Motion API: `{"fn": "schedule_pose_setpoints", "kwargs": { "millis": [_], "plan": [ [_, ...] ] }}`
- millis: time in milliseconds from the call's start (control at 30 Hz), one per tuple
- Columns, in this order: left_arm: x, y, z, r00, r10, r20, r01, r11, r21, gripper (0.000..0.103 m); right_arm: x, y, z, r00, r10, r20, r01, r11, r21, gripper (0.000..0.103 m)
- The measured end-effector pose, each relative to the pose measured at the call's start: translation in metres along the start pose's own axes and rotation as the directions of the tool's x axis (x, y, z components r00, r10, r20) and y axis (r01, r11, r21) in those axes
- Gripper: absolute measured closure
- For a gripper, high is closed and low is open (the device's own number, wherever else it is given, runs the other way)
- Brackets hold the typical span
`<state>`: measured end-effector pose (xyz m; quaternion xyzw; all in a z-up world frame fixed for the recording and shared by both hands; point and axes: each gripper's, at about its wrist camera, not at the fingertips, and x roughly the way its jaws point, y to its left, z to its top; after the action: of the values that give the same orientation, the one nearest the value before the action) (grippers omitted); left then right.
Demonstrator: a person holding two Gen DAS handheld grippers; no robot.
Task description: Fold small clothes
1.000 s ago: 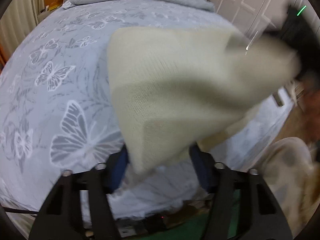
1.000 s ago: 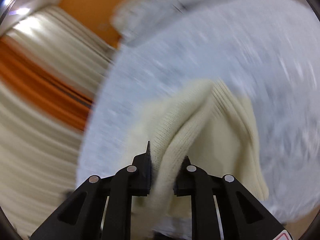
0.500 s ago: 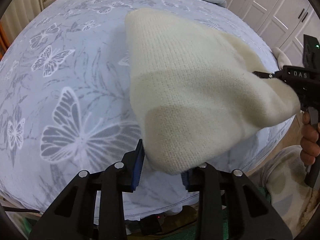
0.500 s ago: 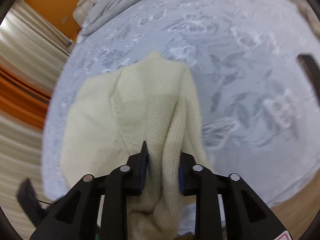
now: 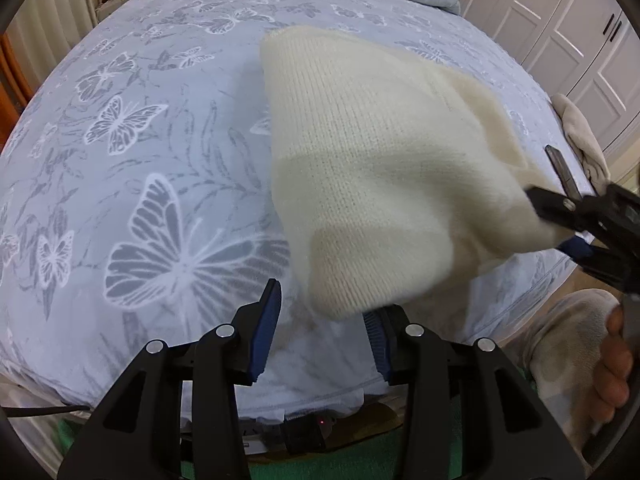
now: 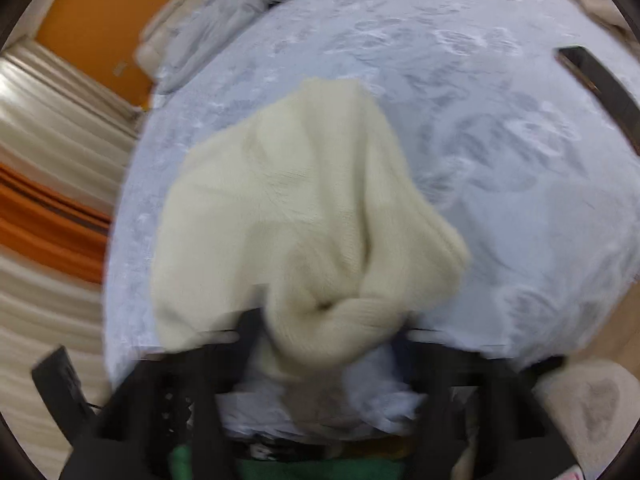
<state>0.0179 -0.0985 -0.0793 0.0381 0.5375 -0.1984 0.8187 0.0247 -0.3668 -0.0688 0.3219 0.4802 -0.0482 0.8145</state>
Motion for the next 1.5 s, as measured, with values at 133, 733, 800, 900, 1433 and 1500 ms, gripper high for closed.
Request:
{"fn": "schedule_pose_setpoints", "kwargs": {
  "millis": [133, 733, 800, 900, 1433, 1500],
  "plan": [
    [-0.011, 0.012, 0.000, 0.999, 0.022, 0.025, -0.022, 1.000, -0.018, 0.053, -0.042, 0.016, 0.010, 0.989, 0.083, 0.123, -0.077, 0.996, -0.052, 0.078],
    [-0.054, 0.045, 0.036, 0.954, -0.269, 0.130, 0.293, 0.927, -0.234, 0.013, -0.032, 0.018, 0.037, 0.970, -0.163, 0.179, 0.190, 0.971, -0.145, 0.022],
    [-0.041, 0.039, 0.051, 0.941, -0.319, 0.117, 0.339, 0.904, -0.261, 0.010, -0.017, 0.011, 0.048, 0.977, -0.161, 0.140, 0.186, 0.965, -0.186, 0.018],
    [-0.003, 0.027, 0.072, 0.941, -0.333, 0.061, 0.336, 0.899, -0.281, 0.010, 0.015, 0.000, 0.061, 0.987, -0.157, 0.044, 0.163, 0.967, -0.194, 0.018],
    [0.077, 0.043, 0.080, 0.902, -0.431, 0.006, 0.380, 0.790, -0.482, 0.033, 0.062, -0.048, 0.062, 0.984, 0.150, -0.096, -0.144, 0.987, 0.066, 0.070],
    [0.064, 0.041, 0.083, 0.904, -0.428, 0.016, 0.388, 0.802, -0.455, 0.042, 0.045, -0.040, 0.059, 0.983, 0.171, -0.068, -0.166, 0.983, 0.073, 0.071]
  ]
}}
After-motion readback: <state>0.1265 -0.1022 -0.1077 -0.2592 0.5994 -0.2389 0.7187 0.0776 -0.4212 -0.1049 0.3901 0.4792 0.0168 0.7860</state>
